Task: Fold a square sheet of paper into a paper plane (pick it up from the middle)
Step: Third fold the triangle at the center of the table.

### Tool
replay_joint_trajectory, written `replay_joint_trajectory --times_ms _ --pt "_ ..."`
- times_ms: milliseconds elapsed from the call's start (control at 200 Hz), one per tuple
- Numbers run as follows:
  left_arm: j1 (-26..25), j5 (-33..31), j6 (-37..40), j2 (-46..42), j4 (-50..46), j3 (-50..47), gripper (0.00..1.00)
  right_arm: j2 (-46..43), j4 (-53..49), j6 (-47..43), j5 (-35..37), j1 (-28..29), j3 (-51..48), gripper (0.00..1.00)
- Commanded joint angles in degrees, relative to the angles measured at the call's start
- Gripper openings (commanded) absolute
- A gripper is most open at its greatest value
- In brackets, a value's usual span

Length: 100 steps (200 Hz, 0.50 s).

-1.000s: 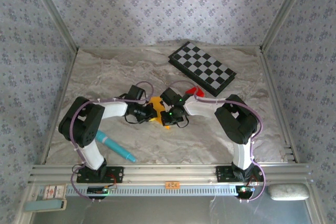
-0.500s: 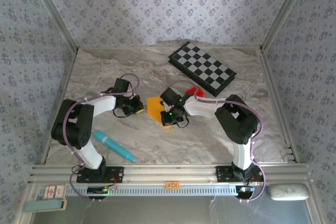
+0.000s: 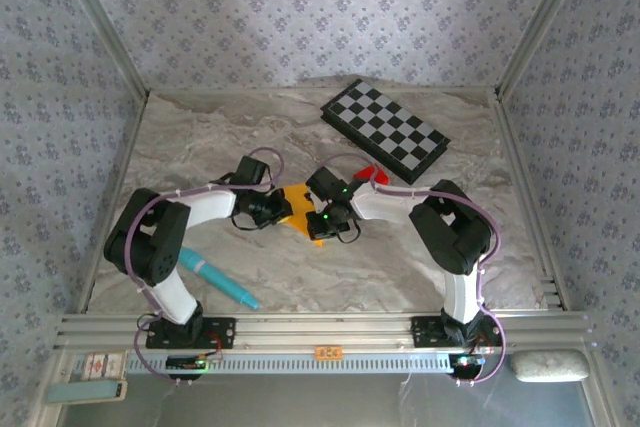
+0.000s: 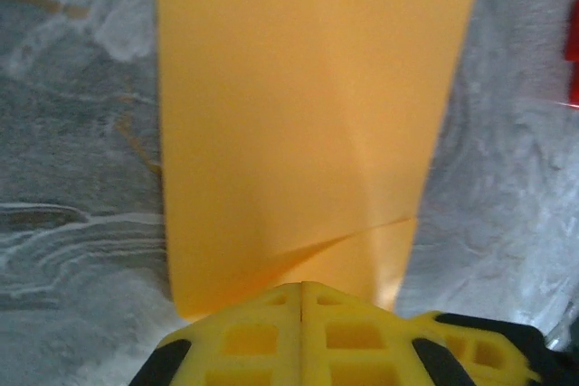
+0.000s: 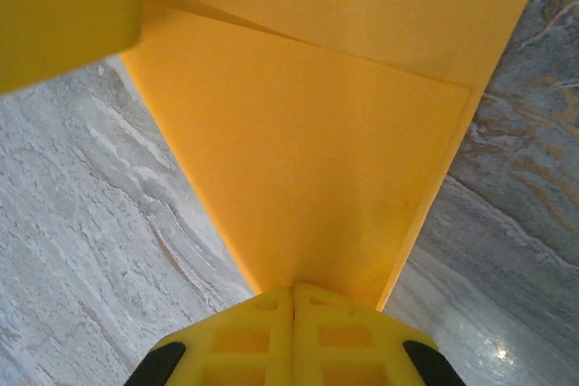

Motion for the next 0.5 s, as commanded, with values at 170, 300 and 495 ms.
replay_joint_trajectory --times_ms 170,300,495 --pt "-0.31 -2.77 0.23 3.38 -3.99 0.99 0.01 -2.0 -2.25 -2.65 -0.5 -1.36 -1.36 0.0" --pt "-0.3 -3.98 0.42 4.34 -5.53 0.76 0.0 -3.8 1.25 -3.17 -3.64 -1.58 -0.36 0.0" --pt "-0.32 -4.97 0.57 5.04 -7.31 1.34 0.0 -0.43 2.17 -3.06 -5.13 -1.57 4.03 0.0"
